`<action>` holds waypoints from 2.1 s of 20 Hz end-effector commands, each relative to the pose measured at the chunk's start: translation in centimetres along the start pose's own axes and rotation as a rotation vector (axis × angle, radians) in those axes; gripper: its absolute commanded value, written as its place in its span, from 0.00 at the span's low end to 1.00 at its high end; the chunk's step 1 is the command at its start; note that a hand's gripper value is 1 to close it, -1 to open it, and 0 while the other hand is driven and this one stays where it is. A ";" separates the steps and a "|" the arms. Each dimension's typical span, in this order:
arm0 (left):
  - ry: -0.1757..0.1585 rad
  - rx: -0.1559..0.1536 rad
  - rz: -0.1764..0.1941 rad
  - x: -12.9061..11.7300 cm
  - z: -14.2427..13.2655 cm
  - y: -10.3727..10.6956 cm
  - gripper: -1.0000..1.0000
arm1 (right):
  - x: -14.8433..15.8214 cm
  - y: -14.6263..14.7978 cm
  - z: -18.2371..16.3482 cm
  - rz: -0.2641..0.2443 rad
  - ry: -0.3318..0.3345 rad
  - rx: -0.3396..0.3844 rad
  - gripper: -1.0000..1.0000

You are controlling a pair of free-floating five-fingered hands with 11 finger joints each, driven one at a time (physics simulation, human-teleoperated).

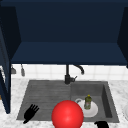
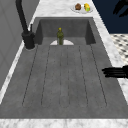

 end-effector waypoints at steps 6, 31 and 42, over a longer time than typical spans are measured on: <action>0.054 0.123 0.045 1.4 -1.0 0.5 0.00 | 0.0 0.0 0.0 0.000 0.000 0.000 0.50; 0.089 0.144 0.040 7.0 0.0 6.2 0.00 | 0.0 0.0 0.0 0.000 0.000 0.000 0.50; 0.087 0.180 0.098 7.7 -0.6 5.7 0.00 | 0.0 0.0 0.0 0.000 0.000 0.000 0.50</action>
